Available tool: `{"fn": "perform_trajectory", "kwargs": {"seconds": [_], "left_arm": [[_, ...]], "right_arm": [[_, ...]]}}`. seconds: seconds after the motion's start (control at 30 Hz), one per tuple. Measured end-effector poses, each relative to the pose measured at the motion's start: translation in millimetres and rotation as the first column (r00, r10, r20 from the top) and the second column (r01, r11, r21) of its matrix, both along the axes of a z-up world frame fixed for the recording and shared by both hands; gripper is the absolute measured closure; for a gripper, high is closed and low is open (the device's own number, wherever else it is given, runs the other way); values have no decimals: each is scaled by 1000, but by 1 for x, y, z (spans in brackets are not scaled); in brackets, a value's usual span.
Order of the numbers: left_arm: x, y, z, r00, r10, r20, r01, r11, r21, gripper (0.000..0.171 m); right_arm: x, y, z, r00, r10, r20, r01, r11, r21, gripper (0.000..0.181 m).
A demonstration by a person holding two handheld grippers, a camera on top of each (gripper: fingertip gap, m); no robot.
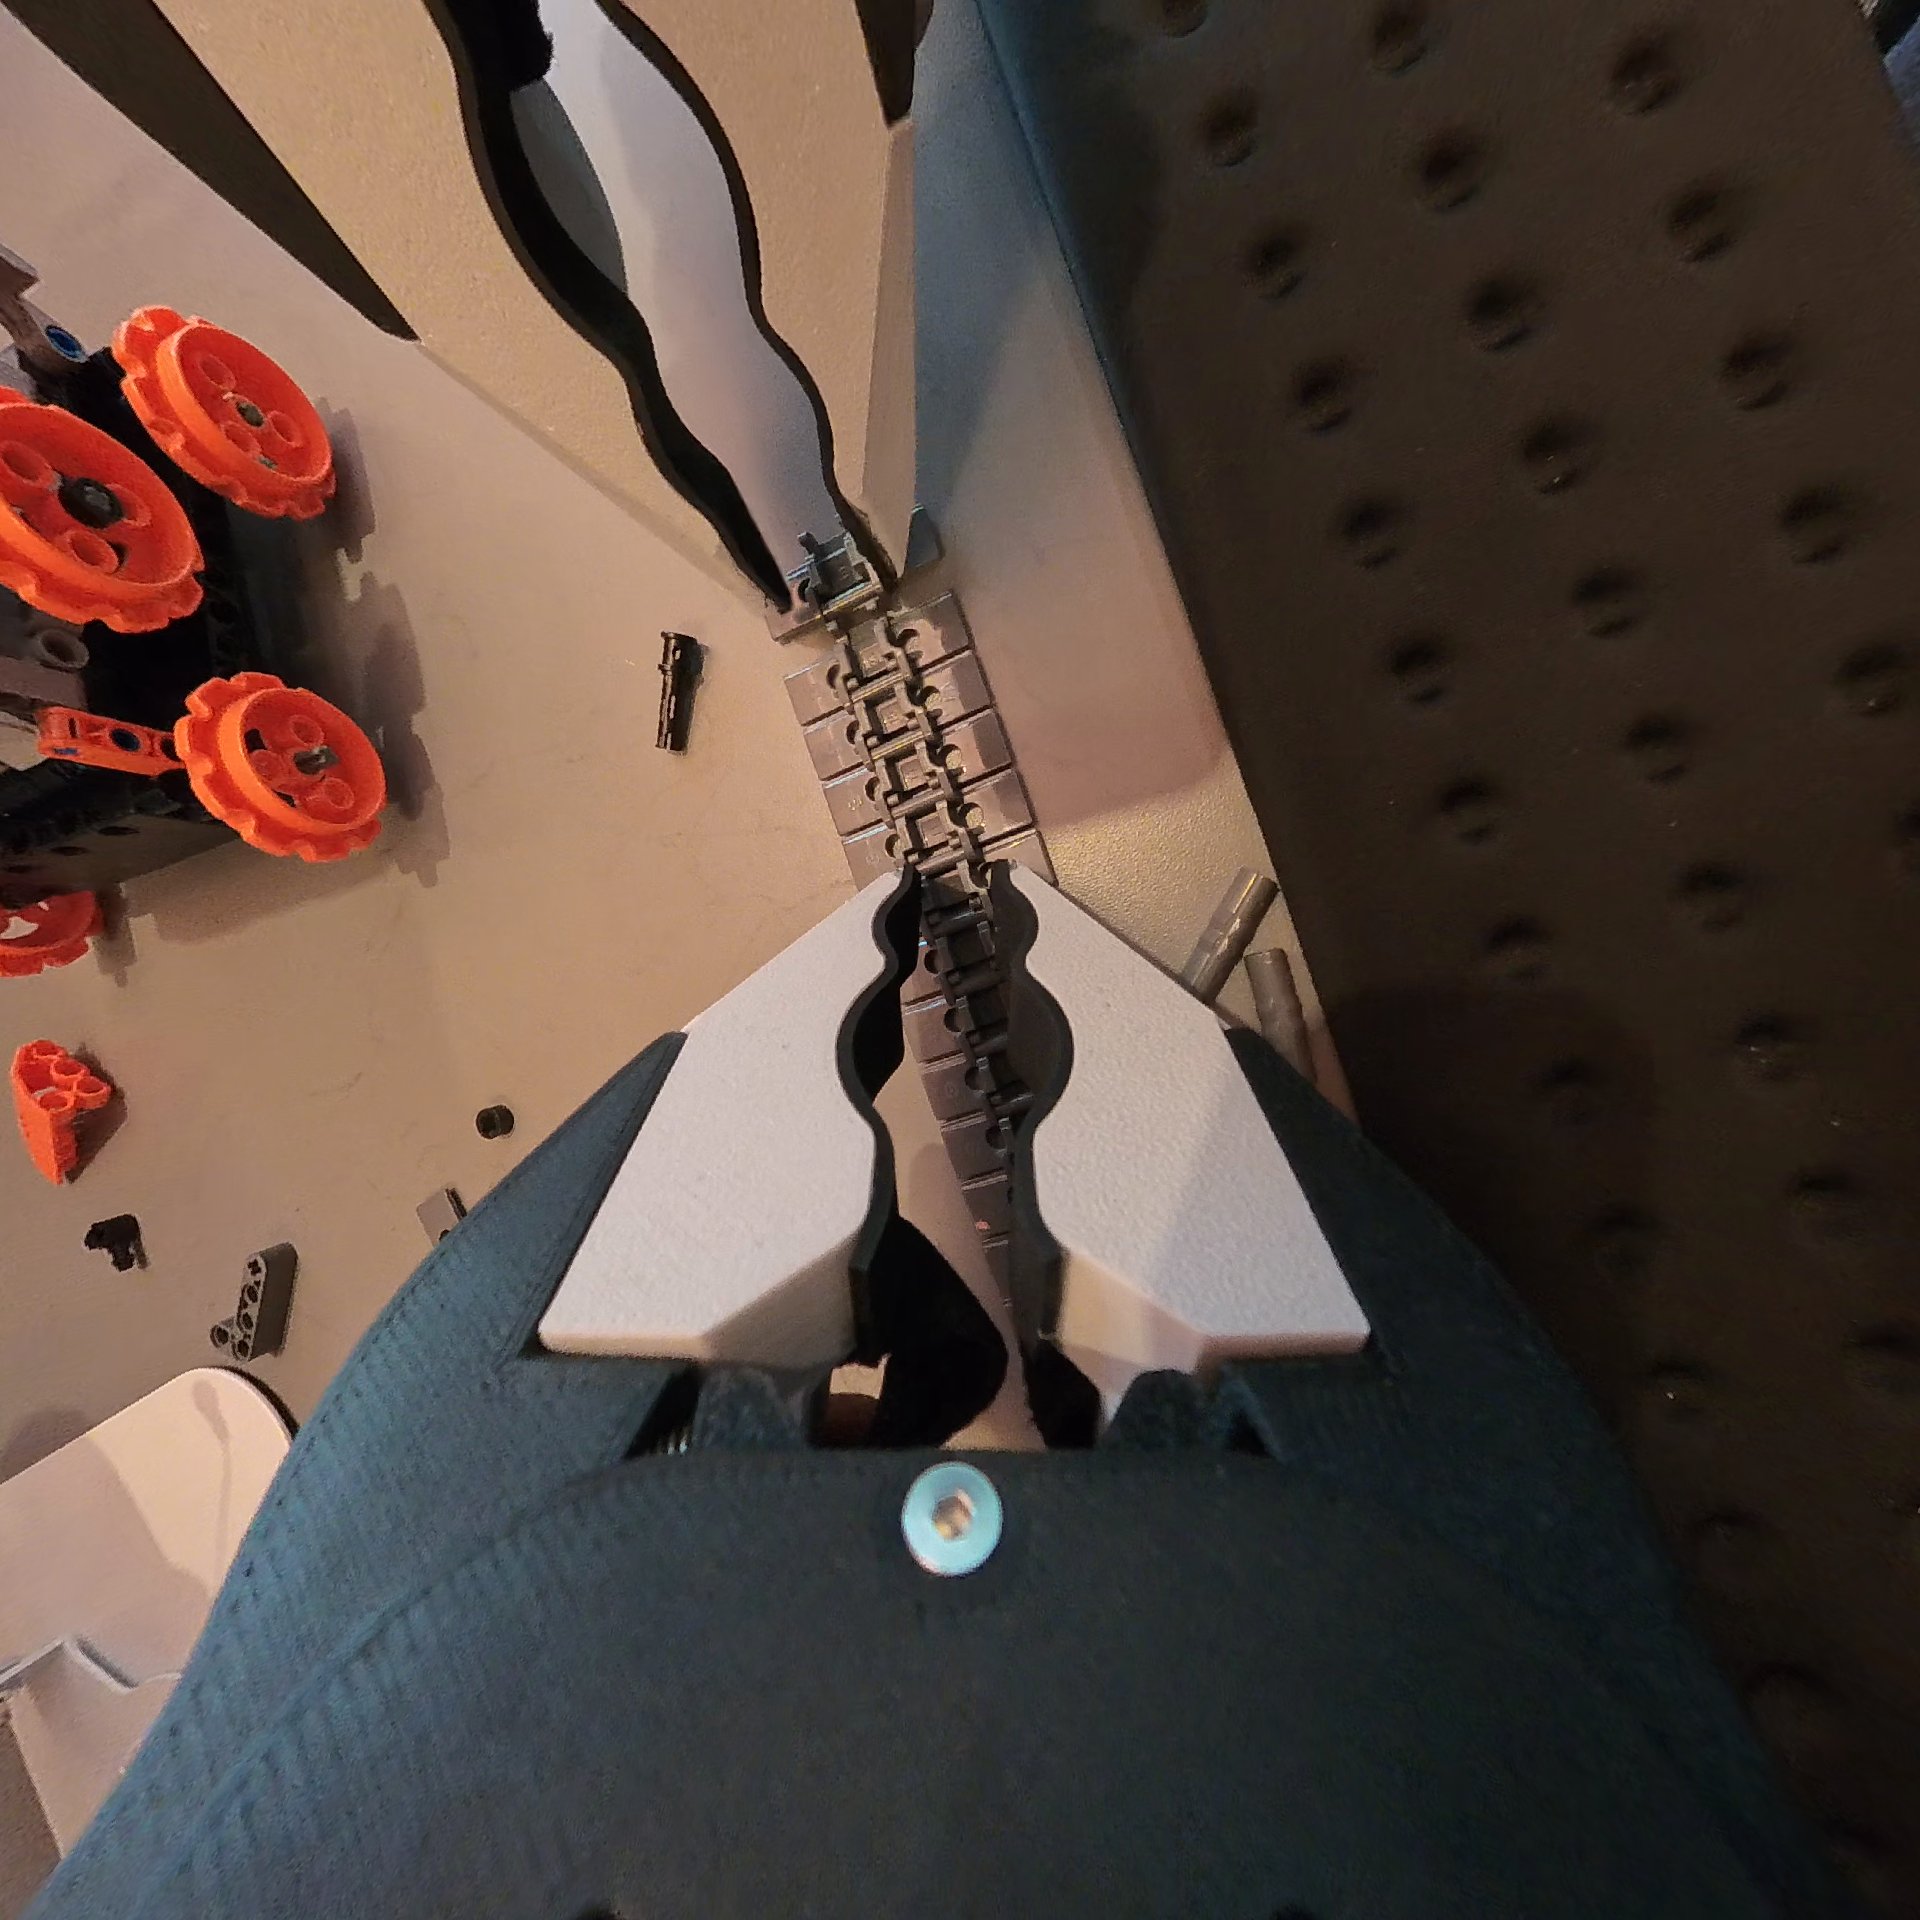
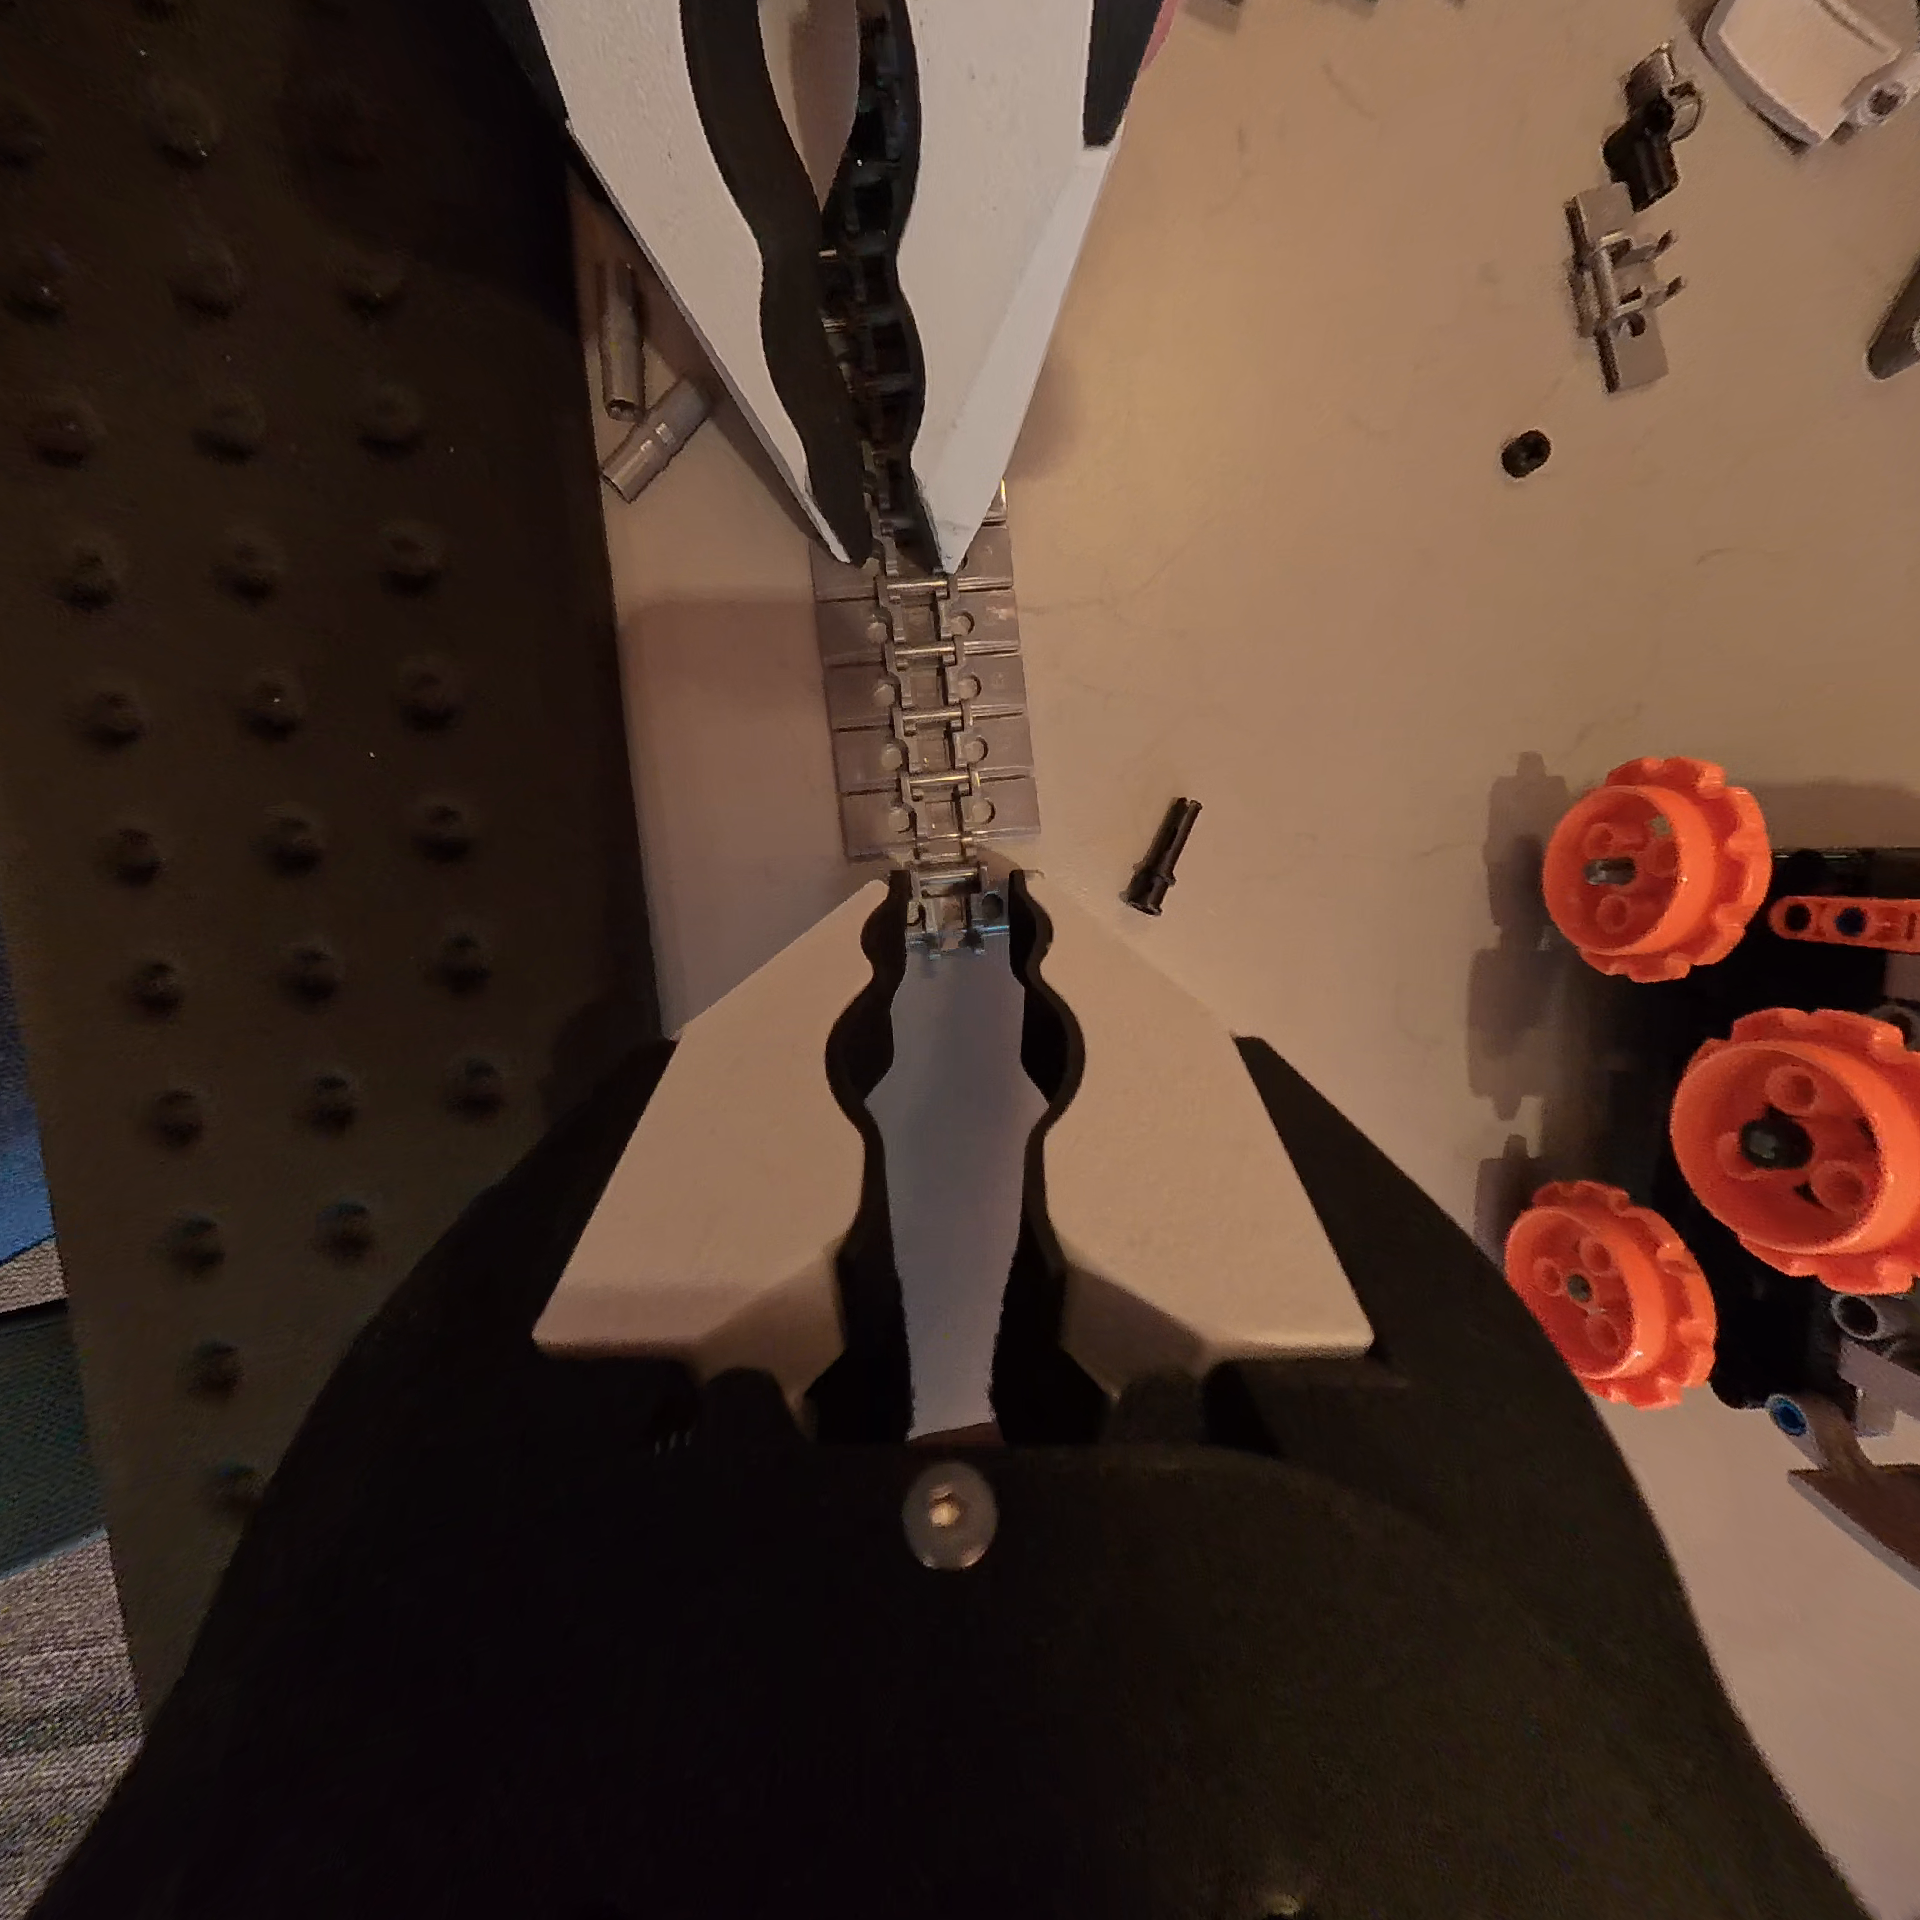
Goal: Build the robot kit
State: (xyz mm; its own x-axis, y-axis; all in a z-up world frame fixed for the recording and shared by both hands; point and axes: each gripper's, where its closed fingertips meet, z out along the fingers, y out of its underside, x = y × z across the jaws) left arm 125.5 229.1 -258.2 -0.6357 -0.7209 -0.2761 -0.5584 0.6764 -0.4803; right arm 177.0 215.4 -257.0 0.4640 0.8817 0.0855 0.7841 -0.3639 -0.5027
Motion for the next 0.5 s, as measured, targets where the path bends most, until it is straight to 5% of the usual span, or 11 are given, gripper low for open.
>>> {"fn": "perform_trajectory", "kwargs": {"seconds": [0.5], "left_arm": [[0, 0, 0, 1000, -3, -2, 3, 1000, 1, 158]], "right_arm": [[-5, -4, 6, 999, 29, -35, -29, 1000, 7, 170]]}}
